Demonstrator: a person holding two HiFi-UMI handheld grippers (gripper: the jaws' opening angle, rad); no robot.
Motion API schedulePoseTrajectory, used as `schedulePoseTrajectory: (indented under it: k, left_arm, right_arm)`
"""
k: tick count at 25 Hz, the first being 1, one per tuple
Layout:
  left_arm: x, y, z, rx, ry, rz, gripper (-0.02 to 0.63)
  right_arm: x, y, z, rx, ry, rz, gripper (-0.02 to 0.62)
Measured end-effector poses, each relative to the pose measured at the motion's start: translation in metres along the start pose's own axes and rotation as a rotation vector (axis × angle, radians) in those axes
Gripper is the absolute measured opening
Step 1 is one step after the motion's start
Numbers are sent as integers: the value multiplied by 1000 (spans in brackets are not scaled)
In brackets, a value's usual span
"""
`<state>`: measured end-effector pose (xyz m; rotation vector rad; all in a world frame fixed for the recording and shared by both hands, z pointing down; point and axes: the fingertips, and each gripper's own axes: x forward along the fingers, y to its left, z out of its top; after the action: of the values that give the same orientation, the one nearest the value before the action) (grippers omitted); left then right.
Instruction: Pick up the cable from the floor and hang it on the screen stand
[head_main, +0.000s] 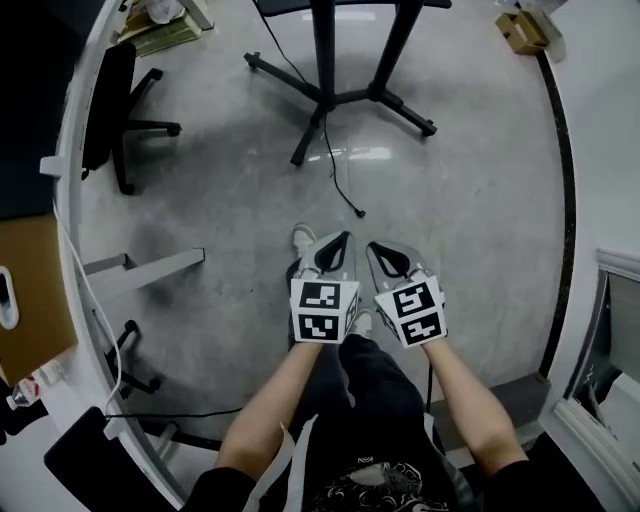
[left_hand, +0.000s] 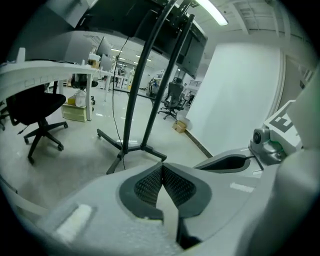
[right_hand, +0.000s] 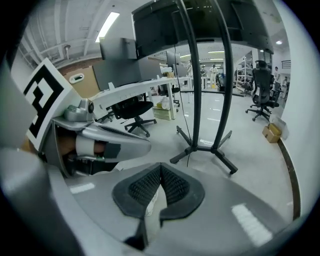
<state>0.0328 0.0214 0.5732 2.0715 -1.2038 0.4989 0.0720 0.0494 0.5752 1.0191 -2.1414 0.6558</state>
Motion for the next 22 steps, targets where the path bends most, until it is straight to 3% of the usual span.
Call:
schedulePoseTrajectory:
  k: [6,22]
  left_arm:
    - [62,49,-45,-54,76,3,-2]
    - [202,148,-141,3,275,-16,-2]
  right_arm:
    - [79,-27,-38,38,68,-5,6]
    - [272,-85,-167,-16,309,-13,28]
